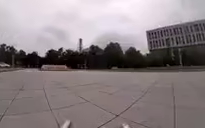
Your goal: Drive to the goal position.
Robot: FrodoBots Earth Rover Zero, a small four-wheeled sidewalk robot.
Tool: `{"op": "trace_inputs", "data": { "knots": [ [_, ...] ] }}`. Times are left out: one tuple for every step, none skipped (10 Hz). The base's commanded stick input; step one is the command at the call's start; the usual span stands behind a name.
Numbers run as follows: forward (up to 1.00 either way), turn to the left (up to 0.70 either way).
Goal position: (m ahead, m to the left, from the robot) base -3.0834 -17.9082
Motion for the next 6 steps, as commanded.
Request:
{"op": "trace_inputs", "data": {
  "knots": [
    [0.0,-0.55],
    [0.0,-0.53],
    [0.0,-0.51],
    [0.0,-0.51],
    [0.0,-0.51],
    [0.0,-0.51]
  ]
}}
